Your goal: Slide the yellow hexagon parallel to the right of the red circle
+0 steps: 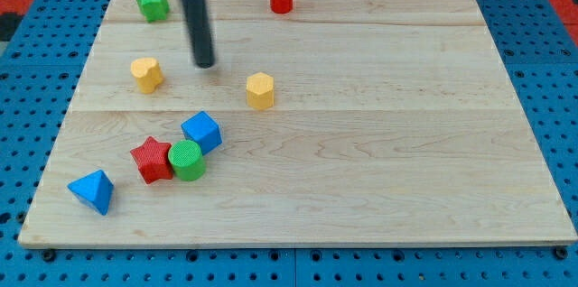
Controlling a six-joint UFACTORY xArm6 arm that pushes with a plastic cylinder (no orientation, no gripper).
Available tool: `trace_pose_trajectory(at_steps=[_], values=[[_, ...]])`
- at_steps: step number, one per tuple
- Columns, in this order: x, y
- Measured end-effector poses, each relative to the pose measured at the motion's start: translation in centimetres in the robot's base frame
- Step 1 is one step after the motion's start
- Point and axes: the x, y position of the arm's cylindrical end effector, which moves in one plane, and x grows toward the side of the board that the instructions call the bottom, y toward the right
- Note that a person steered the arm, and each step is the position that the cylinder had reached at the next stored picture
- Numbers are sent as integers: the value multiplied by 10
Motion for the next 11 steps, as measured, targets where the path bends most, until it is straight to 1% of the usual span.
trace_pose_trajectory(at_steps=[1,2,3,4,6,8,9,10,11], values=[[54,-50],[79,-26],[87,-77],[78,-112],[61,86],[40,195],[-15,201],[-41,182],[-47,122]])
